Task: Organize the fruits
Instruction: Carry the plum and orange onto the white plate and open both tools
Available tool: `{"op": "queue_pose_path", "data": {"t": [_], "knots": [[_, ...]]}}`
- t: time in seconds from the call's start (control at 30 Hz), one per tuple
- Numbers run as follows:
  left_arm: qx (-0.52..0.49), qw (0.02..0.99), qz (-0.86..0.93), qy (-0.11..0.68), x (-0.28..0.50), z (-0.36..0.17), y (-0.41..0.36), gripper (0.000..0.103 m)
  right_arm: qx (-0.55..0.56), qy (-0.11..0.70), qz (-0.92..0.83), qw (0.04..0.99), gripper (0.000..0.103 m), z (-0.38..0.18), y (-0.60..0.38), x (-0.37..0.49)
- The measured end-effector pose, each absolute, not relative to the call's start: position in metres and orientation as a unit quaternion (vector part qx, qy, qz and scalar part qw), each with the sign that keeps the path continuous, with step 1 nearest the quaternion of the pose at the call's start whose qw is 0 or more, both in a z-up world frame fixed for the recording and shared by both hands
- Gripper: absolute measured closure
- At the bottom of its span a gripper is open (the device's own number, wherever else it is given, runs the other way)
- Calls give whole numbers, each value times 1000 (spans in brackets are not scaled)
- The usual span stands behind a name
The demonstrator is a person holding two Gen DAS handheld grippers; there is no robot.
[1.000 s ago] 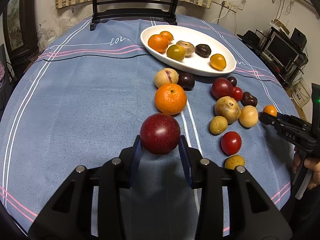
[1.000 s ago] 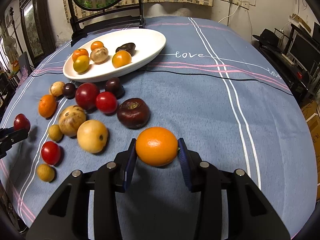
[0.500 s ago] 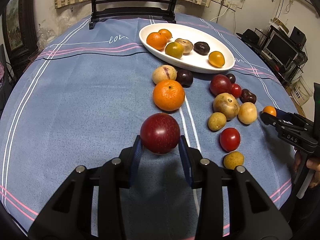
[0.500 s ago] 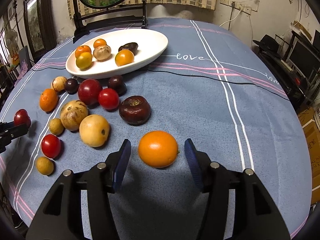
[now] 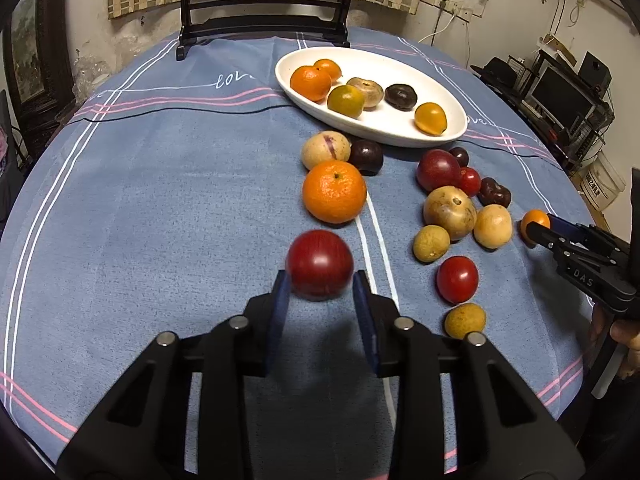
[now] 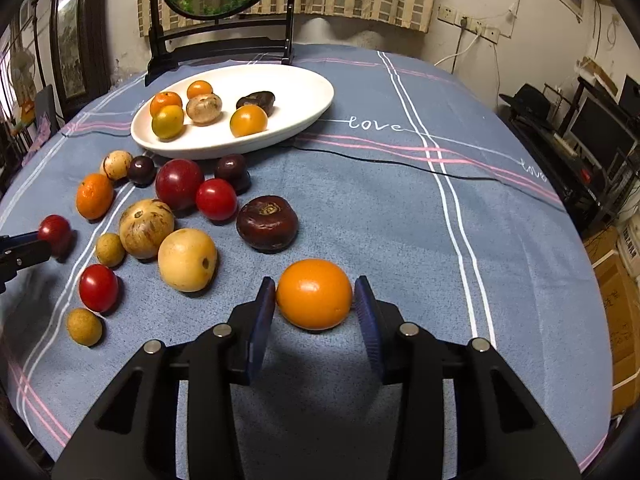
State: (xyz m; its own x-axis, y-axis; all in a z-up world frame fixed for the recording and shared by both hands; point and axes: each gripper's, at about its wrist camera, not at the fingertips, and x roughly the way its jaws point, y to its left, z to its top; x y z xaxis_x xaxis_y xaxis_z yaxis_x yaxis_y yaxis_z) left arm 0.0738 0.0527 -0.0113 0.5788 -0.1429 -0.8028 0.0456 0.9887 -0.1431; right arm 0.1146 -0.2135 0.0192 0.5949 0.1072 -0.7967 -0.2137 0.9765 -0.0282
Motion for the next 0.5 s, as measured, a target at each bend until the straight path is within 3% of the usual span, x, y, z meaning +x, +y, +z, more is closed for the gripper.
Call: {"op": "queue_pose_path", "data": {"t": [0.23, 0.3, 0.33, 0.37, 0.5], "knots": [[-48, 883, -45, 464, 82, -18, 53, 70, -41, 439, 97, 892, 63, 22, -223, 110], [-44, 885, -46, 462, 83, -19, 51, 59, -42, 438, 100, 892, 63, 22, -223, 108], [-38, 888, -45, 456, 84, -17, 50, 44, -42, 438, 101, 892, 63, 22, -222, 108], [-34, 891, -43, 451, 85, -16, 49, 39, -40, 439, 102, 892, 63, 21, -222, 109], [-19, 892, -39, 450, 94, -16, 46, 39, -38, 442, 102, 891, 63, 20, -221, 111]]}}
